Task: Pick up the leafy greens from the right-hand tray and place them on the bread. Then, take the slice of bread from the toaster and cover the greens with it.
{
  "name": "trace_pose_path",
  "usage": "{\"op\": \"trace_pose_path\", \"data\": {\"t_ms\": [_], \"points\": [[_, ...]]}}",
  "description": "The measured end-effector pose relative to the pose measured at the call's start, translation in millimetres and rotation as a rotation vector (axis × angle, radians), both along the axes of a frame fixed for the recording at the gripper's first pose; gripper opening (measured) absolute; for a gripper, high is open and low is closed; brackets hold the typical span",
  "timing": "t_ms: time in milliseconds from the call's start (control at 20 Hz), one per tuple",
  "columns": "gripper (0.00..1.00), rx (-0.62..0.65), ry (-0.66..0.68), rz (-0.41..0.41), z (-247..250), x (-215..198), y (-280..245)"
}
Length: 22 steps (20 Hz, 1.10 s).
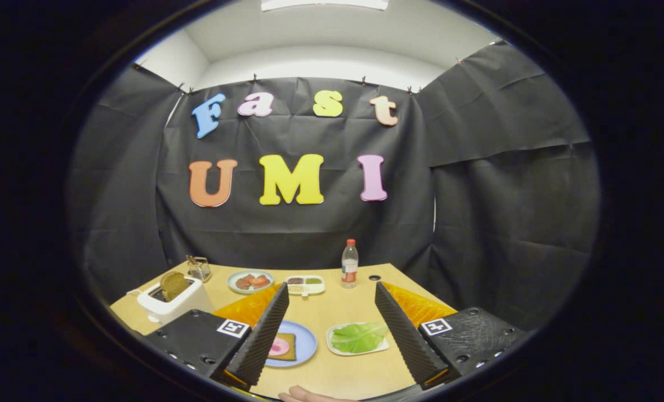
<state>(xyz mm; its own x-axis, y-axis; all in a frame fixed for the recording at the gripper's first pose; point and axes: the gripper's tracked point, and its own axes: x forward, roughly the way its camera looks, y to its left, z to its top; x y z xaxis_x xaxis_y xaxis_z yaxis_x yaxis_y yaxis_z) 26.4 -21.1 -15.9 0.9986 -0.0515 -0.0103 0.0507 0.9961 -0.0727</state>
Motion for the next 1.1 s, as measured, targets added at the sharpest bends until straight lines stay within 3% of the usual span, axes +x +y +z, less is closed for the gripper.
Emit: {"op": "trace_pose_path", "data": {"t_ms": [250,500,650,850,1100], "points": [[0.95,-0.064,0.08,-0.065,-41,59,-40],[0.94,-0.02,0.281,-0.098,-114,128,-83],[0.94,-0.062,0.391,-0.123,-153,161,-105],[0.95,-0.125,0.513,-0.169,-201,189,-135],[0.94,-0.062,0.652,-0.186,-244,195,-155]]}}
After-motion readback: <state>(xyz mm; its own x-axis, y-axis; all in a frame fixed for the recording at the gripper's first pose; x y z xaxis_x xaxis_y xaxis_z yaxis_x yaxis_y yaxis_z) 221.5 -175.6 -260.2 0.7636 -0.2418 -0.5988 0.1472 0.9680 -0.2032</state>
